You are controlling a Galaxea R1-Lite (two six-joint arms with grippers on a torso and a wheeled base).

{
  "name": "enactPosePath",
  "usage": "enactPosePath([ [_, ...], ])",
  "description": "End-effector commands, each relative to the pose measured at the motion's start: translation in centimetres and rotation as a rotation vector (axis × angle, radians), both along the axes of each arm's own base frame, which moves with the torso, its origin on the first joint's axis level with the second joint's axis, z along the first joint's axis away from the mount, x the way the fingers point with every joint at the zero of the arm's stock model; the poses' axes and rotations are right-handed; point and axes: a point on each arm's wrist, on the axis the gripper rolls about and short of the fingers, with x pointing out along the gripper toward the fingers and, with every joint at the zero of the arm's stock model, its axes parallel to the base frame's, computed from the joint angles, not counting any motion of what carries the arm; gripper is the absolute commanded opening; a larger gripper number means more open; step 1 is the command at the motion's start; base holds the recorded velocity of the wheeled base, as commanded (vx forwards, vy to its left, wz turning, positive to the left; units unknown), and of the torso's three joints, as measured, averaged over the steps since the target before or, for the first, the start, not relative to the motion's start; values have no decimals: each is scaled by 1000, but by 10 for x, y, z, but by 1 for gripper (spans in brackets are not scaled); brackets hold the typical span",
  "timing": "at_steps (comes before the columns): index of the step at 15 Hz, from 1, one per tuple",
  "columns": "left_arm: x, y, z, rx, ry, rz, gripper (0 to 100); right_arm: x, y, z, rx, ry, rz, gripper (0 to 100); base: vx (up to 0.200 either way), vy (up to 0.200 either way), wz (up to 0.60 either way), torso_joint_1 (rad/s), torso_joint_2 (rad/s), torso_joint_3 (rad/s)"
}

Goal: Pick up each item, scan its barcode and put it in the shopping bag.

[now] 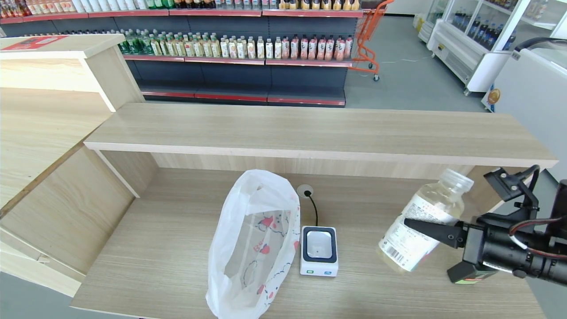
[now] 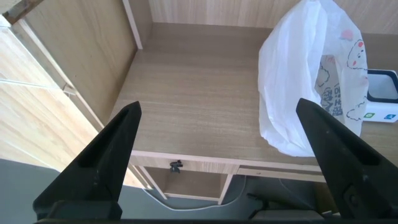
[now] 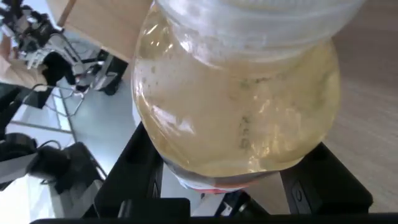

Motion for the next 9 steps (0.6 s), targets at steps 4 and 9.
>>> enactPosePath([
  [4, 0, 0, 0, 0, 0, 0, 100, -5, 4, 7, 89, 22, 296, 0, 0, 0, 0, 0, 0, 0],
  [9, 0, 0, 0, 0, 0, 2, 100, -11, 22, 9, 116, 9, 520, 0, 0, 0, 0, 0, 0, 0],
])
